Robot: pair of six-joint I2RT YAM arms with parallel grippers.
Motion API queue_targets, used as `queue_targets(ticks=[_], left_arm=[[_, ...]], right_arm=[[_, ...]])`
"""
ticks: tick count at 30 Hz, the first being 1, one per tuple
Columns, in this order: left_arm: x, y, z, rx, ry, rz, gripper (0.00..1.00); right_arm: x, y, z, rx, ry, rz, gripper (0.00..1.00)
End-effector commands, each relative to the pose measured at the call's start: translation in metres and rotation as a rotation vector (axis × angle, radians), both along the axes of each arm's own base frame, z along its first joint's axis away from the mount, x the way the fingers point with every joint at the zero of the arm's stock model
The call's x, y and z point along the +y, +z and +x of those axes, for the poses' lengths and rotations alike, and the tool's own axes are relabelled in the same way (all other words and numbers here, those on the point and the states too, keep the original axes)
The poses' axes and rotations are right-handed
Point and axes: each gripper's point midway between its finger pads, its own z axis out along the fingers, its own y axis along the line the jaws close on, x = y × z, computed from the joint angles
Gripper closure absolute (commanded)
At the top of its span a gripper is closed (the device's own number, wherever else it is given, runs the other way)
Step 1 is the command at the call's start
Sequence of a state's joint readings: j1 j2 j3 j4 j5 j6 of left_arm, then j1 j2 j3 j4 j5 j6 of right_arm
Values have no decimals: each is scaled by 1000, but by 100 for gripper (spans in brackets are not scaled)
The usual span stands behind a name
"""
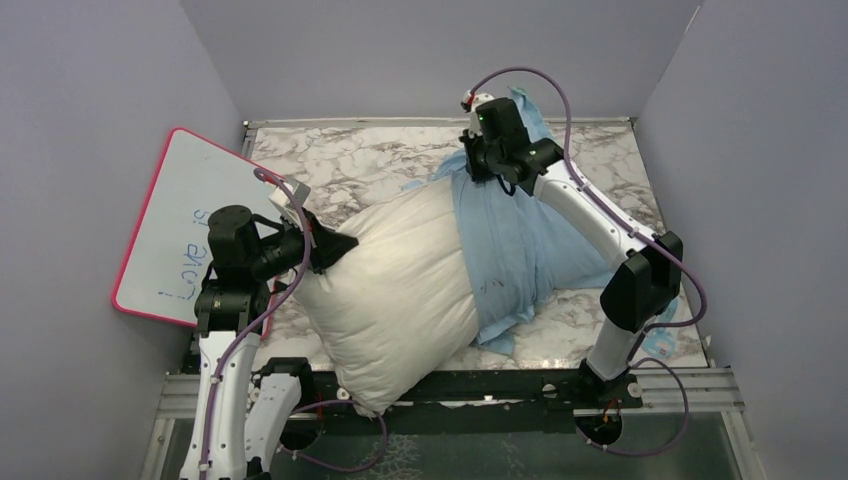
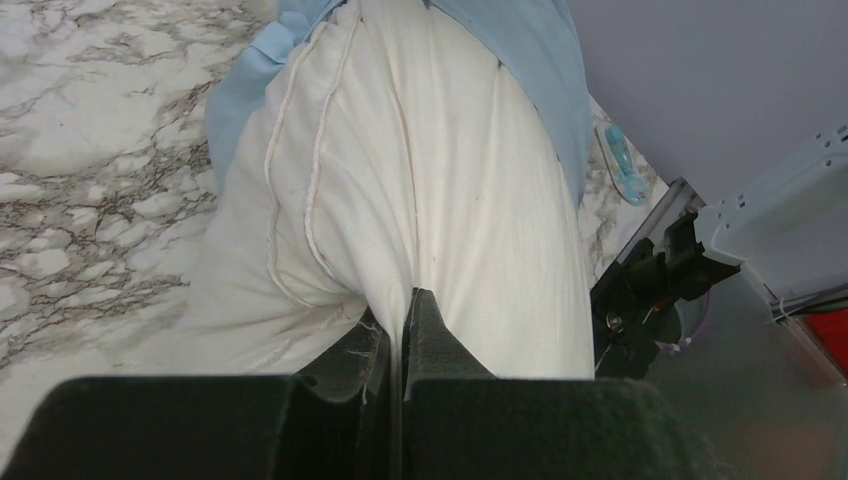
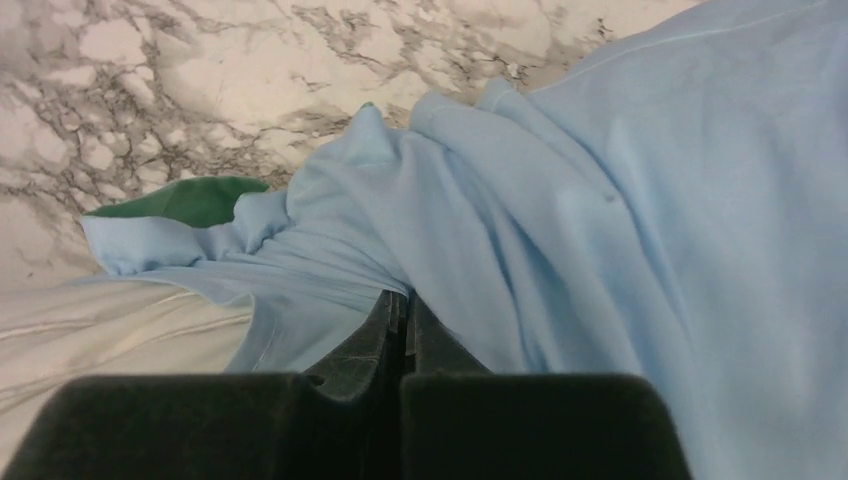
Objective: Remove the pillowcase from the pillow
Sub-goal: Remove the pillow from the pillowcase.
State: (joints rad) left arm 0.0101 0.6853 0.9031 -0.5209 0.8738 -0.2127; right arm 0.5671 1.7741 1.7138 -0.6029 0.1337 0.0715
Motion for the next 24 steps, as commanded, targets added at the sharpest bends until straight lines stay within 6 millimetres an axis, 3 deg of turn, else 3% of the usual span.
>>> queue_targets(ticks=[1, 4, 7, 10, 12, 16, 18, 24], left_arm=[[-7, 17, -18, -63, -60, -13, 100], [-6, 14, -17, -58, -52, -7, 100], [-5, 12, -15, -52, -44, -4, 100], [-2, 8, -10, -36, -17, 2, 100], [0, 3, -4, -12, 7, 4, 100], [9, -18, 13, 68, 89, 18, 100], [16, -27, 27, 110, 144, 32, 100], [25, -31, 88, 165, 230, 36, 100]], right_arm=[[-128, 6, 46, -75, -423, -179, 99], [-129, 21, 46, -99, -437, -91, 99], [-95, 31, 32, -64, -274, 59, 91], [-51, 46, 0, -2, -43, 237, 76], [-40, 61, -22, 0, 29, 325, 73], [-26, 88, -79, -41, 191, 486, 49], [-27, 92, -109, -49, 235, 543, 44], [-25, 52, -188, 97, 343, 683, 33]])
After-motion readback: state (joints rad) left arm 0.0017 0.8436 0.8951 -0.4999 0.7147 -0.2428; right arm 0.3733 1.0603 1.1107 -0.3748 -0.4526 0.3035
